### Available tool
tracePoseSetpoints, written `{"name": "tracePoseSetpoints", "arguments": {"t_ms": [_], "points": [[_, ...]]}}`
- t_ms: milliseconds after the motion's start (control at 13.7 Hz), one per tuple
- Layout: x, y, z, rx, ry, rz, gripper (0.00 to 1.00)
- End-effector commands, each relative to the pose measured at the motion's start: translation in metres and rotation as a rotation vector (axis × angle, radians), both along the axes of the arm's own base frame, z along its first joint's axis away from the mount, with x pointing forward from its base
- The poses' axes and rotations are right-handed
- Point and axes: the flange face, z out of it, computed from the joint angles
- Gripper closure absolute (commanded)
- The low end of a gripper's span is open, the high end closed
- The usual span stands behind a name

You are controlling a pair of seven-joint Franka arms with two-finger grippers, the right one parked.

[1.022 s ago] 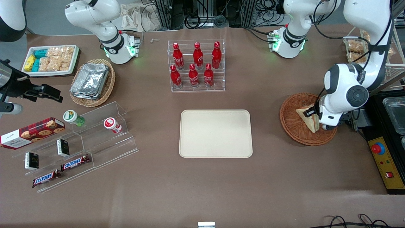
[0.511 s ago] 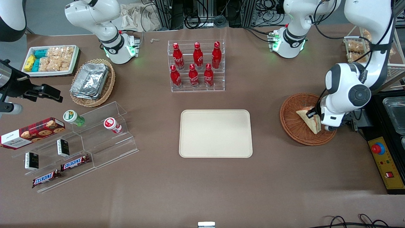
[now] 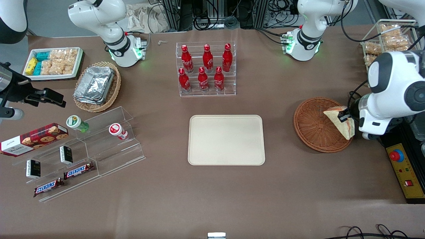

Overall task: Place sandwich from basket to tray
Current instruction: 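Carry the held sandwich from the basket over the cream tray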

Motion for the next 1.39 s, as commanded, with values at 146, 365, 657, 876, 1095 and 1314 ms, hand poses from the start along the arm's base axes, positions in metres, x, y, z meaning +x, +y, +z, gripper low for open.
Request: {"name": "tracePoseSetpoints", "arguments": {"t_ms": [146, 365, 657, 876, 1095, 1314], "points": [[0.016, -0.004, 0.078, -0.030, -0.015, -0.140, 0.99], [0.015, -0.013, 0.084, -0.065, 0.006, -0.295, 1.00], [0.013, -0.038, 0.086, -0.079, 0.004, -0.377, 1.00], [0.010, -0.077, 0.080, -0.098, 0.013, -0.428, 1.00], [0.013, -0.119, 0.050, -0.095, 0.051, -0.448, 1.00], [0.017, -0.160, 0.031, -0.092, 0.062, -0.478, 1.00]]}}
